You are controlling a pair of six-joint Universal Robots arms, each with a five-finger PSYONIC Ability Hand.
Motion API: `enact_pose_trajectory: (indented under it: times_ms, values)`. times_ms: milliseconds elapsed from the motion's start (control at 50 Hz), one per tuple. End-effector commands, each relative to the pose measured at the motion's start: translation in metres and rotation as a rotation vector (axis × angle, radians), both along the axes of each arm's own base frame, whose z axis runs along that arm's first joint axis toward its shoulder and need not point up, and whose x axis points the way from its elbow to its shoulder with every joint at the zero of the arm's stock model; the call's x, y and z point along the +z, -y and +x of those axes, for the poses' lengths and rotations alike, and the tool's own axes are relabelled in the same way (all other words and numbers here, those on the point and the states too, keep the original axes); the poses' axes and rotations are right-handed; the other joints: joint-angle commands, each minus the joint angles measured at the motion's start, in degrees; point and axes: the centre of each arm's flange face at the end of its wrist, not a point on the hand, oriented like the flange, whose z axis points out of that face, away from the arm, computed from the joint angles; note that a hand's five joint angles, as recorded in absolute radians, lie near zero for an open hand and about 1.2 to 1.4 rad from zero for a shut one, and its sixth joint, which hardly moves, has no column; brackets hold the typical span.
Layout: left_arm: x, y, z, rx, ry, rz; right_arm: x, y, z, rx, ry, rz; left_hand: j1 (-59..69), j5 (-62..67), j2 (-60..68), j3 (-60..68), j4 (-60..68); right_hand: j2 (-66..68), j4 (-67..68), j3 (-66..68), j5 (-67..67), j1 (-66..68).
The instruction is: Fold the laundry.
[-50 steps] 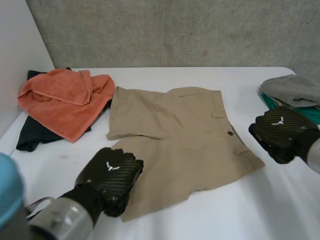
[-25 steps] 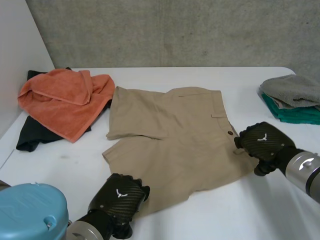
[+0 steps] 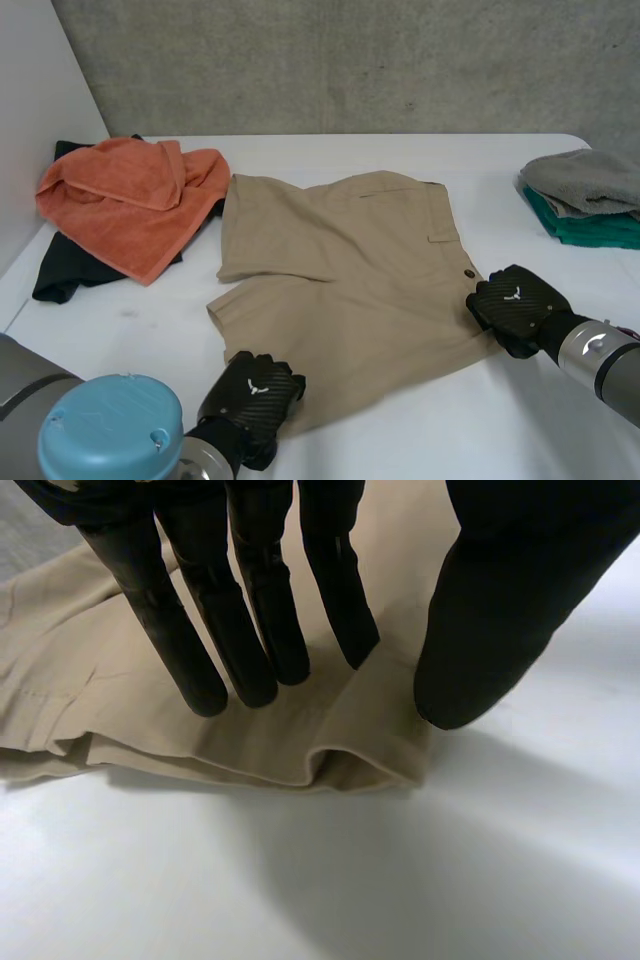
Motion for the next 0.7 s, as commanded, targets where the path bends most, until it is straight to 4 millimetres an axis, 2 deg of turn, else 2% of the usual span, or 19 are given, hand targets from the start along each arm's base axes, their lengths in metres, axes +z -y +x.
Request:
enact_pose_trajectory:
  times_ms: [20,80,160,340,360,380,420,460,540,700]
  values:
    - [-0.014,0.005,-0.001,0.007,0.045,-0.028,-0.001,-0.002,0.0,-0.016,0.026,0.025,12.0,12.4,12.3,12.3,12.2,12.4,11.5,12.0,12.2,18.6]
    - [-0.017,0.005,-0.001,0.0,0.065,-0.033,-0.001,-0.002,0.0,-0.019,0.026,0.029,15.2,15.6,15.5,15.5,15.4,12.4,11.5,12.0,12.2,18.6]
    - [-0.017,0.005,-0.001,0.002,0.07,-0.042,-0.001,-0.002,-0.001,-0.024,0.024,0.032,29.5,29.9,29.7,29.8,29.7,12.4,11.5,12.0,12.2,18.6]
    - [-0.001,0.011,-0.002,0.035,0.042,-0.091,0.01,-0.004,-0.004,-0.046,0.03,0.043,30.0,30.4,30.2,30.3,30.2,11.3,10.4,10.9,11.1,17.5]
    - [0.002,0.011,-0.003,0.036,0.034,-0.099,0.011,-0.005,-0.004,-0.047,0.029,0.05,30.0,30.4,30.2,30.3,30.2,7.7,6.9,7.4,7.6,14.0]
    - [0.009,0.012,-0.003,0.044,0.018,-0.119,0.011,-0.008,-0.004,-0.042,0.02,0.066,30.0,30.4,30.2,30.3,30.2,-8.6,-9.5,-8.9,-8.7,-2.3]
    - [0.019,0.014,-0.004,0.05,-0.009,-0.145,0.01,-0.01,-0.004,-0.039,0.02,0.083,30.0,30.4,30.2,30.3,30.2,-26.9,-27.7,-27.2,-27.0,-20.6]
    - [0.032,0.017,-0.005,0.056,-0.043,-0.177,0.012,-0.011,-0.004,-0.032,0.03,0.09,30.0,30.4,30.2,30.3,30.2,-27.3,-28.1,-27.6,-27.4,-21.0]
    - [0.043,0.025,-0.007,0.076,-0.073,-0.204,0.011,-0.008,-0.009,-0.046,0.033,0.089,30.0,30.4,30.2,30.3,30.2,-27.3,-28.1,-27.6,-27.4,-21.0]
    - [0.053,0.04,-0.01,0.097,-0.096,-0.229,0.009,-0.003,-0.008,-0.041,0.028,0.061,30.0,30.4,30.2,30.3,30.2,-22.9,-23.8,-23.2,-23.0,-16.6]
